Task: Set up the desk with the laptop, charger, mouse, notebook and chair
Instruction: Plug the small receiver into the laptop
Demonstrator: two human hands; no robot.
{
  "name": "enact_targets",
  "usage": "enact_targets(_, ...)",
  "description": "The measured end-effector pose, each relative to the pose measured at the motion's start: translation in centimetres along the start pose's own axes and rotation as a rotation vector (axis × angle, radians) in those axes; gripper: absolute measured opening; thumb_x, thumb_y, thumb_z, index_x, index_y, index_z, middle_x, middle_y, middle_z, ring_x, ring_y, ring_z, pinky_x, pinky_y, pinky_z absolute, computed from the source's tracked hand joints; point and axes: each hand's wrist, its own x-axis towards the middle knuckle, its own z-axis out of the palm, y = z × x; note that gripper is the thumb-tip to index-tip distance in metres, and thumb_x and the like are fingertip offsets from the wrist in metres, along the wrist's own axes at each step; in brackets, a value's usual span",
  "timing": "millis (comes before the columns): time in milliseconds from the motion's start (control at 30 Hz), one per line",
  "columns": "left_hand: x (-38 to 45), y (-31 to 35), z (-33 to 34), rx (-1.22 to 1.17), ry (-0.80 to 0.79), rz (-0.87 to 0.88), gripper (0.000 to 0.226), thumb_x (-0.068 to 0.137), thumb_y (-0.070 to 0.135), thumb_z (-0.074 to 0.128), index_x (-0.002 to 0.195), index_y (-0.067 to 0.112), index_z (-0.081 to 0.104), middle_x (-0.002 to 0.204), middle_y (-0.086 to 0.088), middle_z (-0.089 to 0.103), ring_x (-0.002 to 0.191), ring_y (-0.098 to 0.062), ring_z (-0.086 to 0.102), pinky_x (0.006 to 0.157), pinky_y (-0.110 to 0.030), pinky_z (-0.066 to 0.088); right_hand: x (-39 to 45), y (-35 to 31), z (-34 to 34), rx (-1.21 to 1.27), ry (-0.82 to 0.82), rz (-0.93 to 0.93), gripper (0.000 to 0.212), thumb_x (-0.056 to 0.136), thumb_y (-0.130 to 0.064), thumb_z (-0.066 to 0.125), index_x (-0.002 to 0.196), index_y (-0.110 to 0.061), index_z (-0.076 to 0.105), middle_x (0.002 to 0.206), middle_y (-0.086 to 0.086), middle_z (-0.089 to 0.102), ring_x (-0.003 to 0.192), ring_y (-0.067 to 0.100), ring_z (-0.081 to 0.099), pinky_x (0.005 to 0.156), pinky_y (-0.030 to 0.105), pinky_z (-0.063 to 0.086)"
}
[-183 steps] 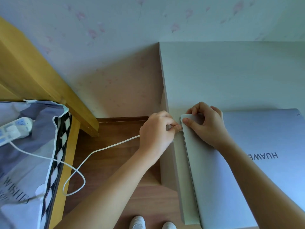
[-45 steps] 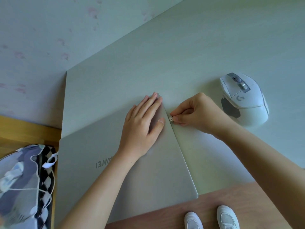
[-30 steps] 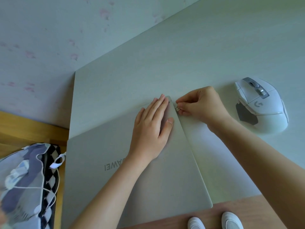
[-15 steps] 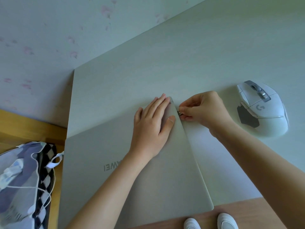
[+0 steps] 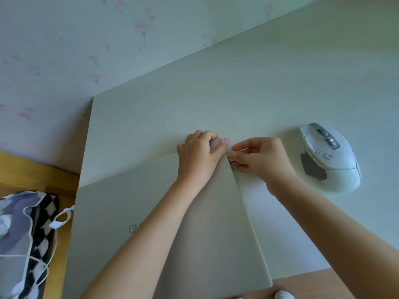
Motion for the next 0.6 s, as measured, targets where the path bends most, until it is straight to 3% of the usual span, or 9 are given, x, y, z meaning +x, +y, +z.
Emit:
enact_targets(200, 0.2, 0.9, -1.1, -0.013, 0.089, 0.029, 0.021, 0.089, 0.040, 0.061, 0.087, 0.020, 0.067, 0.095, 0.006, 0.068, 0.097, -0.018, 0.057, 0.084, -0.035, 0.035, -0.9, -0.3, -0.2, 0.161, -0.094, 0.068, 0.011, 0.079, -0.003, 0.072, 0.087, 0.003, 0.069, 0.077, 0.015, 0.072, 0.061, 0.020, 0.068, 0.073, 0.037, 0.058)
enact_targets(267, 0.3, 1.1, -1.0, -0.007, 0.086, 0.019, 0.022, 0.090, 0.040, 0.060, 0.087, 0.019, 0.067, 0.095, 0.006, 0.069, 0.097, -0.019, 0.057, 0.086, -0.036, 0.036, -1.2, 0.1, 0.2, 0.108, -0.023, -0.013, 0.003, 0.079, -0.004, 0.073, 0.081, -0.002, 0.072, 0.075, 0.014, 0.073, 0.065, 0.025, 0.070, 0.078, 0.044, 0.059)
enact_targets(367, 0.4, 1.0, -0.4, -0.009, 0.053, -0.002, 0.024, 0.091, 0.040, 0.059, 0.089, 0.018, 0.068, 0.097, 0.006, 0.070, 0.099, -0.019, 0.057, 0.086, -0.035, 0.035, -2.2, 1.1, 0.8, -0.134, 0.070, -0.222, 0.014, 0.085, -0.011, 0.066, 0.077, -0.019, 0.075, 0.073, 0.001, 0.075, 0.073, 0.021, 0.070, 0.077, 0.042, 0.057)
enact_targets(433, 0.5, 0.7, -0.1, -0.009, 0.038, 0.003, 0.025, 0.091, 0.041, 0.059, 0.089, 0.018, 0.068, 0.096, 0.005, 0.070, 0.099, -0.020, 0.057, 0.086, -0.036, 0.037, -3.2, 1.8, 0.8, -0.346, 0.040, -0.348, 0.018, 0.092, -0.018, 0.056, 0.090, -0.020, 0.074, 0.088, 0.005, 0.074, 0.086, 0.022, 0.067, 0.075, 0.040, 0.054)
enact_targets(467, 0.5, 0.5, 0.1, 0.001, 0.022, 0.011, 0.025, 0.091, 0.041, 0.058, 0.090, 0.019, 0.069, 0.096, 0.004, 0.069, 0.099, -0.020, 0.057, 0.086, -0.037, 0.037, -3.6, 2.2, 0.8, -0.481, 0.034, -0.397, 0.021, 0.095, -0.022, 0.051, 0.100, -0.021, 0.072, 0.099, 0.007, 0.073, 0.102, 0.021, 0.064, 0.079, 0.038, 0.052)
enact_targets(533, 0.0, 0.3, 0.3, 0.011, -0.013, 0.045, 0.027, 0.092, 0.042, 0.055, 0.092, 0.019, 0.068, 0.096, 0.004, 0.068, 0.100, -0.020, 0.057, 0.087, -0.037, 0.037, -4.1, 3.3, 0.5, -0.682, 0.035, -0.470, 0.033, 0.098, -0.027, 0.045, 0.126, -0.019, 0.061, 0.125, 0.008, 0.064, 0.136, 0.020, 0.040, 0.096, 0.036, 0.043)
enact_targets(600, -0.7, -0.1, 0.0, -0.012, -0.010, 0.112, 0.032, 0.091, 0.045, 0.048, 0.093, 0.021, 0.069, 0.096, 0.005, 0.067, 0.099, -0.019, 0.059, 0.089, -0.040, 0.041, -4.3, 4.4, 0.3, -0.878, -0.002, -0.591, 0.047, 0.097, -0.036, 0.037, 0.141, -0.019, 0.044, 0.143, 0.005, 0.050, 0.144, 0.023, 0.024, 0.110, 0.037, 0.029)
